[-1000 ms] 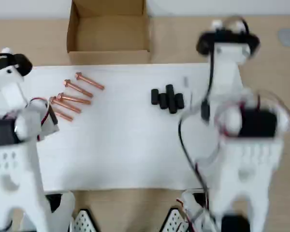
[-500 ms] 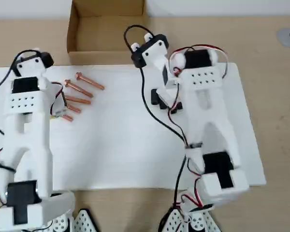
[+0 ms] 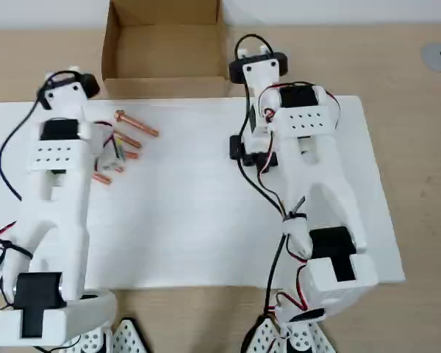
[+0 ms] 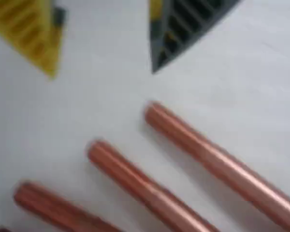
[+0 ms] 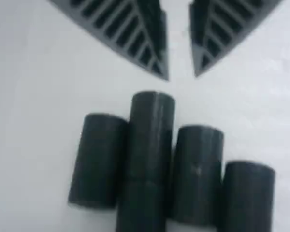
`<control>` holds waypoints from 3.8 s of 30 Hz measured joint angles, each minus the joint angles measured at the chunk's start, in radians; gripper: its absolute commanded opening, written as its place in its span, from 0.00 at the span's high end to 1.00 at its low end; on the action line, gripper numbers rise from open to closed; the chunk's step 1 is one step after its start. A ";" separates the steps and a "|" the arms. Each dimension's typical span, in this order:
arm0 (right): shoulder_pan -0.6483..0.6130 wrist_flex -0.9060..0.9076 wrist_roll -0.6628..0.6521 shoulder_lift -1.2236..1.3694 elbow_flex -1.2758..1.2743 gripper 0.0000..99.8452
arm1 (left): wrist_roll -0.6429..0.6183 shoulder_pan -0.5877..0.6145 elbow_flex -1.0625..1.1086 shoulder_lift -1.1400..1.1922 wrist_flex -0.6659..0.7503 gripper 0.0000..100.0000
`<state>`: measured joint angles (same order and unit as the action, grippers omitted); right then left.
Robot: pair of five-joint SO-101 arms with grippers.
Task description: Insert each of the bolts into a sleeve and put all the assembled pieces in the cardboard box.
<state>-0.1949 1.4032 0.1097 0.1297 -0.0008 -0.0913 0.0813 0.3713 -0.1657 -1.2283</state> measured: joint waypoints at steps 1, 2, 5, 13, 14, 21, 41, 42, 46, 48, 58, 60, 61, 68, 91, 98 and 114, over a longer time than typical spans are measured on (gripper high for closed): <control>0.000 0.000 0.006 0.002 -0.005 0.93 | -0.028 -0.009 0.005 0.002 0.002 0.83; 0.000 0.000 0.009 0.002 -0.005 0.93 | -0.058 -0.014 0.012 0.002 0.005 0.83; 0.000 -0.023 0.012 0.002 -0.003 0.90 | -0.123 -0.015 0.025 0.032 0.040 0.83; 0.014 -0.066 0.012 0.002 -0.011 0.88 | -0.233 -0.015 0.026 0.169 0.129 0.83; 0.017 -0.069 0.012 0.002 -0.018 0.88 | -0.244 -0.015 0.026 0.180 0.140 0.83; 0.023 -0.109 0.012 0.002 -0.138 0.88 | -0.267 -0.015 0.026 0.207 0.196 0.83; 0.025 -0.256 -0.049 0.169 -0.193 0.88 | -0.256 -0.015 0.061 0.207 0.245 0.83; 0.025 -0.255 -0.057 0.184 -0.180 0.88 | -0.255 -0.015 0.061 0.207 0.239 0.83; 0.025 -0.250 -0.066 0.226 -0.143 0.89 | -0.250 -0.015 0.061 0.207 0.221 0.83; 0.025 -0.250 -0.077 0.230 -0.138 0.89 | -0.232 -0.015 0.061 0.207 0.219 0.83; 0.025 -0.195 -0.121 0.258 -0.078 0.89 | -0.224 -0.015 0.078 0.183 0.219 0.83; 0.025 -0.173 -0.121 0.269 -0.057 0.92 | -0.219 -0.015 0.103 0.137 0.219 0.83; 0.025 -0.166 -0.121 0.273 -0.048 0.94 | -0.216 -0.015 0.121 0.110 0.219 0.83; 0.026 -0.152 -0.157 0.278 -0.037 0.99 | -0.207 -0.015 0.219 -0.091 0.219 0.83; -0.021 0.180 -0.181 0.249 0.249 0.99 | -0.086 -0.015 0.468 -0.368 0.408 0.83; -0.021 0.354 -0.233 0.241 0.434 0.99 | -0.144 0.032 0.503 -0.371 0.391 0.83; -0.041 0.255 -0.330 0.241 0.482 0.99 | -0.413 0.255 0.585 -0.371 0.551 0.83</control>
<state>-0.2363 1.6579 -0.2202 0.3705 0.4810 -0.5040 0.3360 0.9559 -0.5370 -0.6774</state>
